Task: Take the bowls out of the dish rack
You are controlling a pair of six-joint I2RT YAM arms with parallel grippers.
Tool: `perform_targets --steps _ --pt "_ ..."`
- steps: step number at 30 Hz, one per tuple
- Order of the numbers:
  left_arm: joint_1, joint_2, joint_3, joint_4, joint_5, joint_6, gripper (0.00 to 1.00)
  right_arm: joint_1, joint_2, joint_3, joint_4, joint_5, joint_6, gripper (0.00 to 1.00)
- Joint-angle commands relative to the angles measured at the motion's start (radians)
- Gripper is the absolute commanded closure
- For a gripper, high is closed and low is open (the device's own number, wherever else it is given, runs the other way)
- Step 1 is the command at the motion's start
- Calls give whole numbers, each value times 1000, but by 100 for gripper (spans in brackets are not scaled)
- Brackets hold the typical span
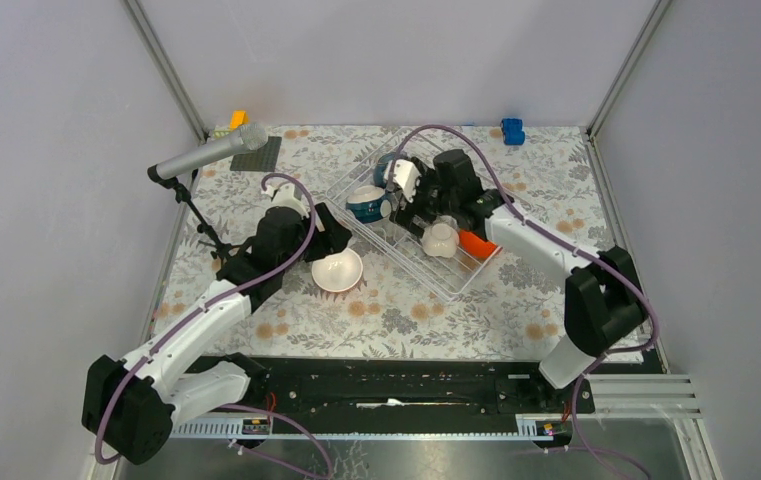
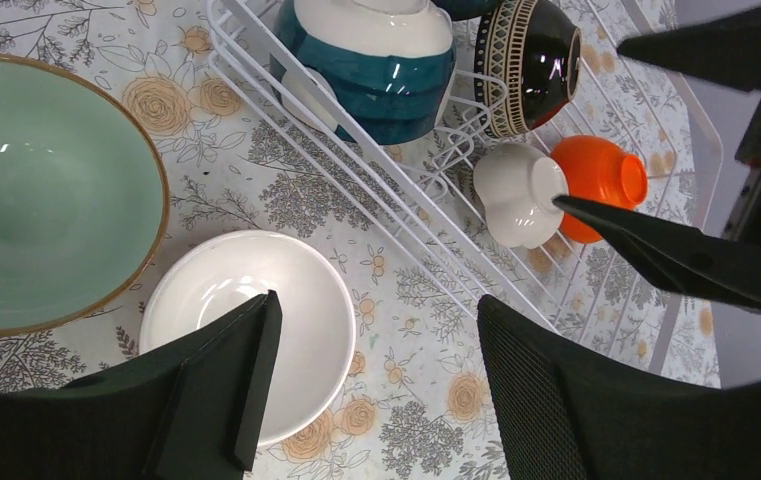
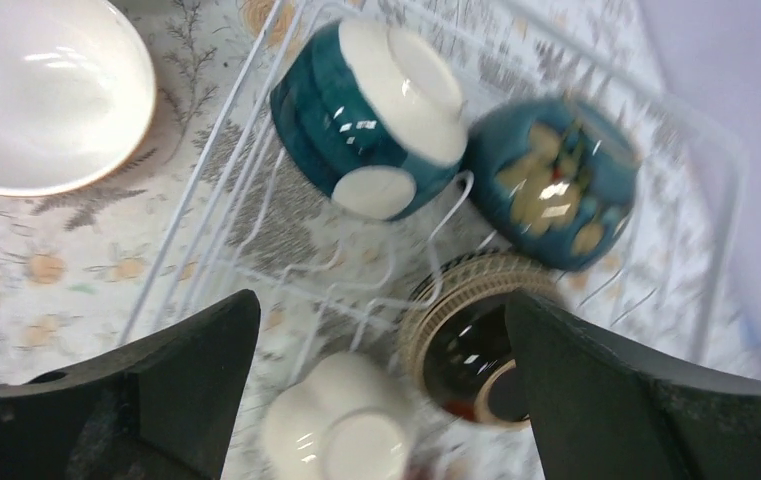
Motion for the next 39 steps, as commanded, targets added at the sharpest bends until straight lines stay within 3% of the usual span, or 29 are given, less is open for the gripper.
perform_targets --steps 1,5,11,27,32,39 --pt "20 -13 45 22 44 -10 23 5 96 146 -71 -94 -431 0" --pt "35 -40 34 10 47 4 22 8 165 180 -87 -105 -616 0" --pt "50 -63 21 -2 43 10 21 15 248 258 -128 -140 -748 0" --pt "66 -97 -12 -3 29 40 20 76 431 418 -214 -70 -830 0" --pt "69 -103 -15 -3 33 42 20 83 448 414 -167 -51 -845 6" --pt "72 -105 -17 -3 31 46 20 86 398 353 -95 -65 -885 25"
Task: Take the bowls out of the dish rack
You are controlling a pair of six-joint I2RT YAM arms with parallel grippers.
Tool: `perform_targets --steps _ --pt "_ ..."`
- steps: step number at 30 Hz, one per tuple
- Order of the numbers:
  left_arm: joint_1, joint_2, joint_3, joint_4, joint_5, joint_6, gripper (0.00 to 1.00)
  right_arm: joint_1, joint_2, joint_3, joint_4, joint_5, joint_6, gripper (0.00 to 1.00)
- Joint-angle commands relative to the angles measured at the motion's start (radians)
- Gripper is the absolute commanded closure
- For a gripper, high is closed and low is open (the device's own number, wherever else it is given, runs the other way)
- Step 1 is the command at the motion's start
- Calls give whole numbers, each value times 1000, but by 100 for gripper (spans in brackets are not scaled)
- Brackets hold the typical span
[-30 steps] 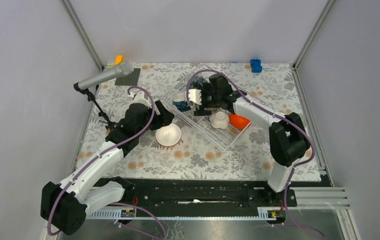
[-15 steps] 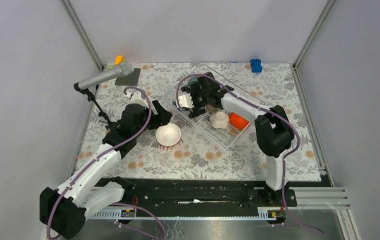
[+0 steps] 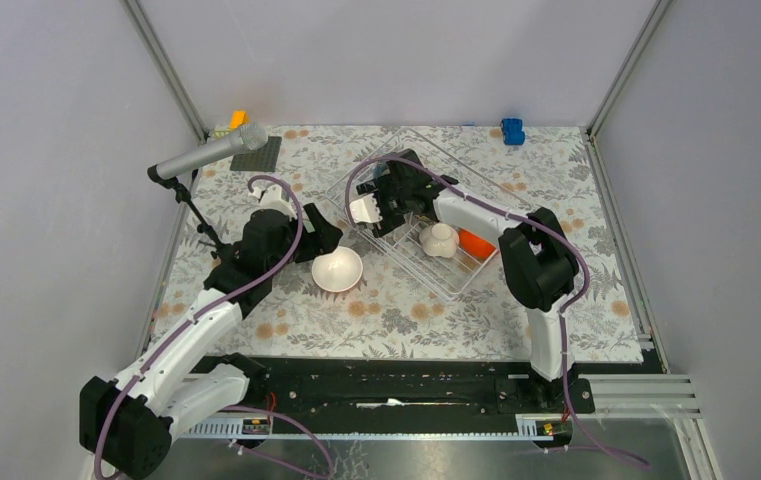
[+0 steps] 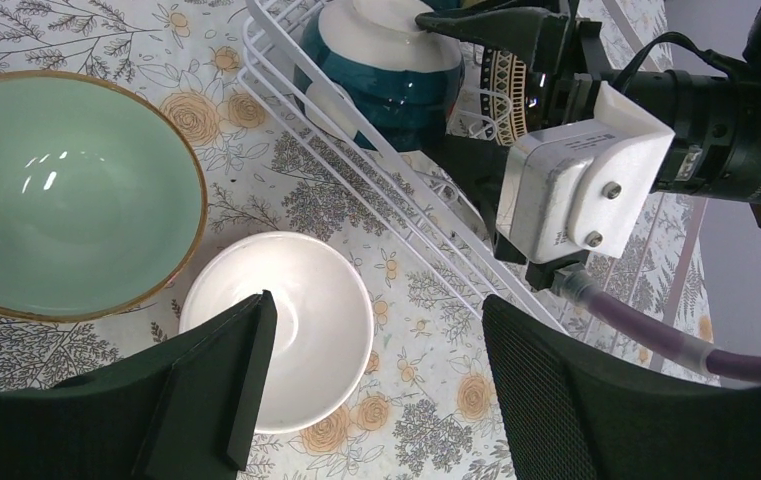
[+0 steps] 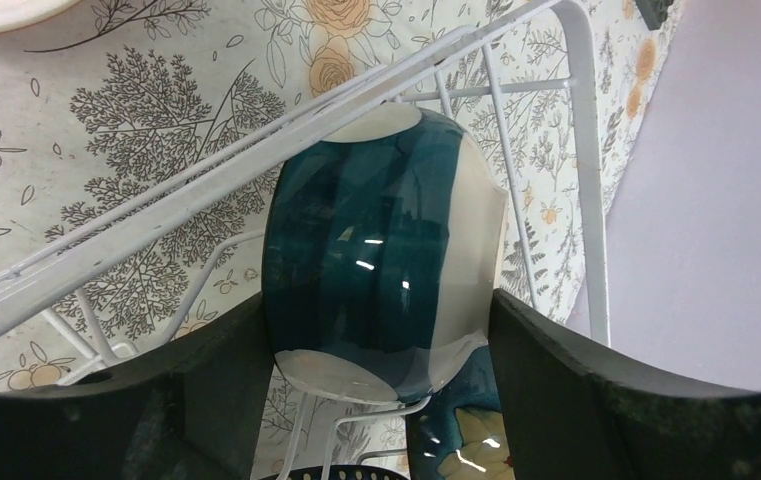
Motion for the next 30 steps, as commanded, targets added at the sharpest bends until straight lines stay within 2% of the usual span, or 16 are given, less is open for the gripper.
perform_targets --steps 1,5,10,17,21,25,30 --pt "7 -24 -2 32 0 18 20 13 -51 -34 71 3 -31 27" --pt "7 -29 -6 30 -3 19 20 13 -84 -53 92 5 -19 39" --pt "8 -22 -7 31 -1 14 19 13 -115 -59 126 49 10 44" --pt "8 -31 -8 29 6 6 19 8 -184 -105 269 84 110 46" --pt "8 -40 -7 13 2 7 19 -14 -215 -103 285 60 188 44" --pt "8 -49 -13 4 2 5 19 -31 -260 -120 319 47 305 46" --pt "8 -62 -22 20 24 -23 20 -38 -331 -162 387 98 556 49"
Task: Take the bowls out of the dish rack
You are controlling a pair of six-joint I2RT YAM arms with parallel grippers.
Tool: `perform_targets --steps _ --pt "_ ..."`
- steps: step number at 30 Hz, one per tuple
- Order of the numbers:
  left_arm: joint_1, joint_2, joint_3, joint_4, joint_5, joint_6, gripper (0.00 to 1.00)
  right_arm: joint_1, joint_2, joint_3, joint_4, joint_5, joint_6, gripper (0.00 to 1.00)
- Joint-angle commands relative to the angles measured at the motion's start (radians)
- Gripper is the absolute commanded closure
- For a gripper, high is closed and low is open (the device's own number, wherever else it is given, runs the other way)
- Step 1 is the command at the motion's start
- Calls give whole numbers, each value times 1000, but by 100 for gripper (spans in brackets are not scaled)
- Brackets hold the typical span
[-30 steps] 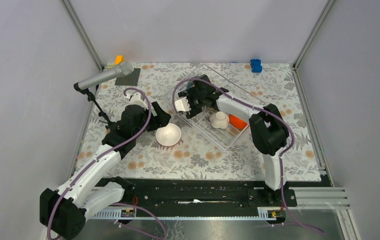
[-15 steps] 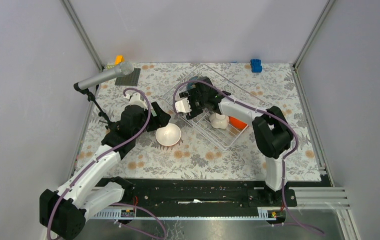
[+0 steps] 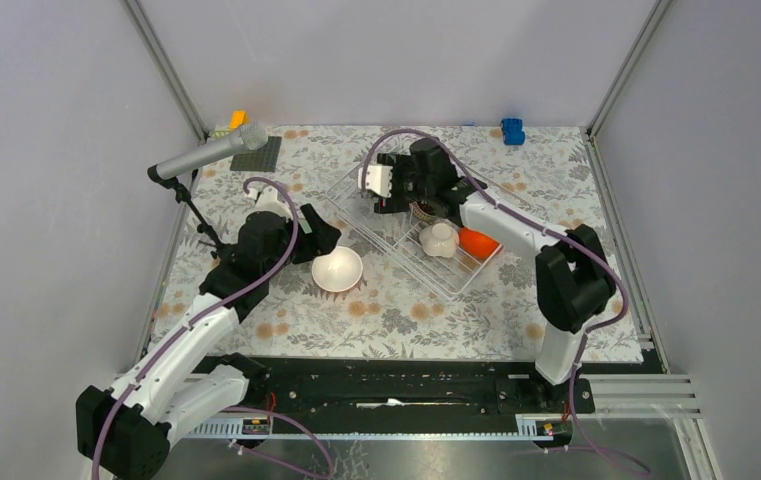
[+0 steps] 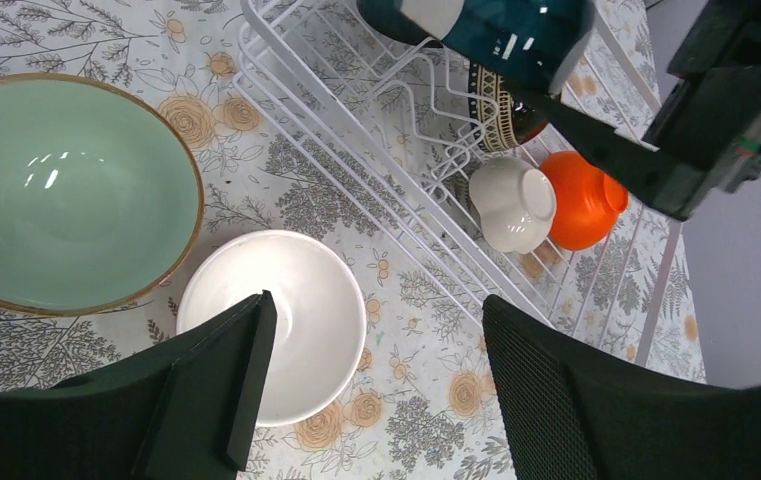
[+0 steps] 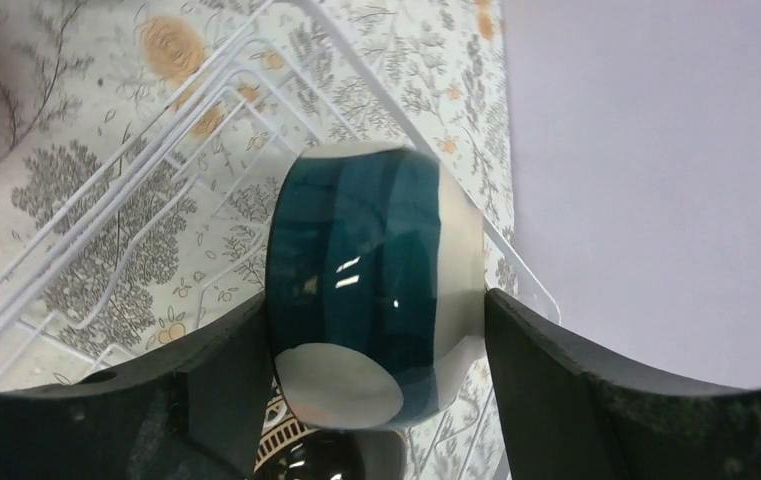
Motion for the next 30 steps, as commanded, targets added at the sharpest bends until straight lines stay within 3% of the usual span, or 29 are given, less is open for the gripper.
perform_targets --steps 1,6,8,11,18,30 --pt "5 -30 -21 46 40 -24 20 -9 -141 -35 198 69 282 49" --pt "6 -27 -40 123 138 -26 19 -9 -250 -129 318 261 616 53" --pt "6 -18 -45 157 172 -29 19 -10 -282 -133 296 392 765 61" --pt "5 13 -51 203 215 -39 19 -10 -313 -150 219 428 878 62" --pt "5 66 -42 220 220 -39 19 -15 -341 -220 176 461 928 42" --pt "5 82 -10 171 162 -37 19 -40 -84 121 -243 648 1307 45"
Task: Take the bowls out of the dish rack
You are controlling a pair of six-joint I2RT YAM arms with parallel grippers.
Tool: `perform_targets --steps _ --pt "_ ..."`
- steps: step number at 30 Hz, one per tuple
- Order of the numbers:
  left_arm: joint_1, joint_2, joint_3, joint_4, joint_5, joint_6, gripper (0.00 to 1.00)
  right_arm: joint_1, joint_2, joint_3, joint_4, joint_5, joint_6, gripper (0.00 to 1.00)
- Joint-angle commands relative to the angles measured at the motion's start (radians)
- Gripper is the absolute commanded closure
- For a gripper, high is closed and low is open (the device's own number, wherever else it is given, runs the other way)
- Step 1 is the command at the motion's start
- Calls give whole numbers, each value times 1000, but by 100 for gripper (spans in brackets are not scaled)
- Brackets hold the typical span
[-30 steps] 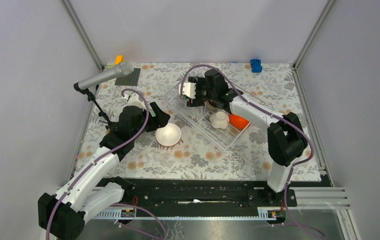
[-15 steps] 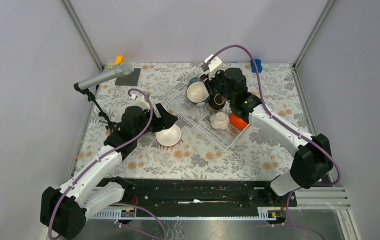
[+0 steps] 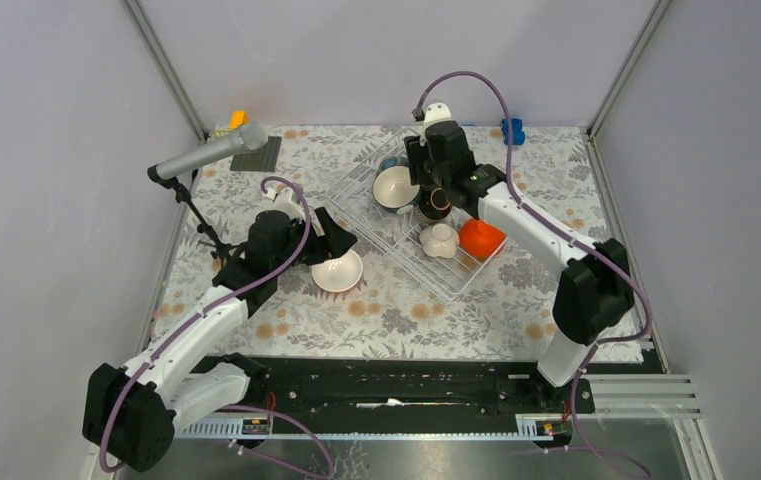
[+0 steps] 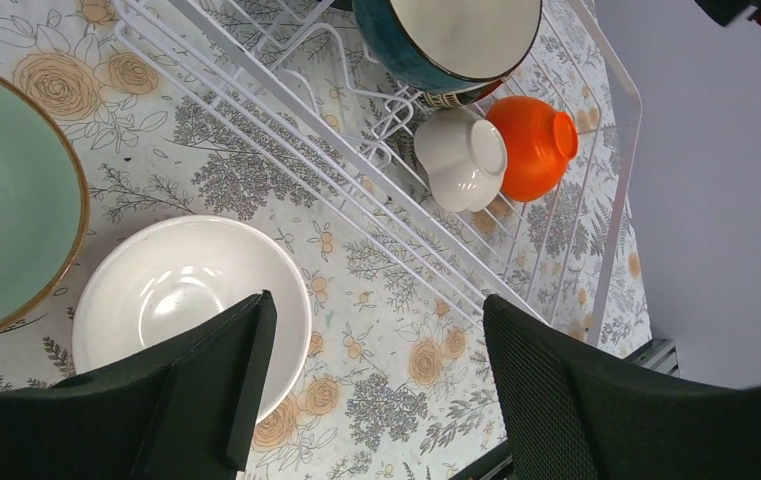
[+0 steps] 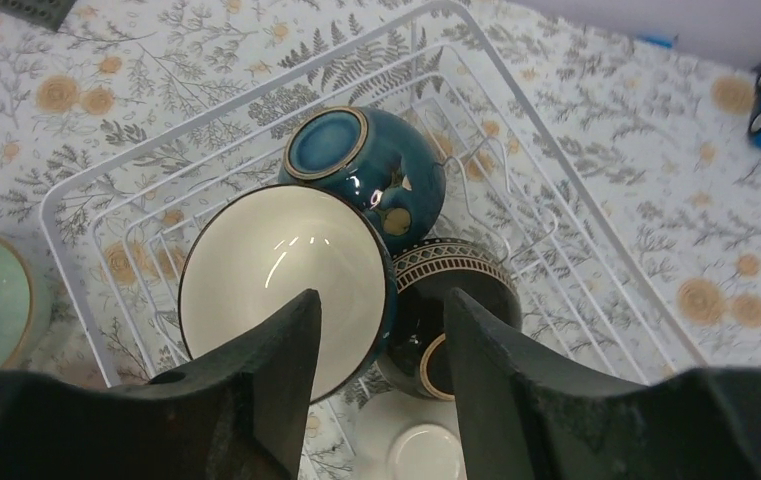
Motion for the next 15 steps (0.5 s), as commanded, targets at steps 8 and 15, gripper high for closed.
perform_targets --steps 8,15 --pt "5 -13 49 -4 -49 7 19 -11 202 218 -244 124 251 49" --pt "5 -25 48 -32 -67 6 19 -12 249 246 -270 106 272 70"
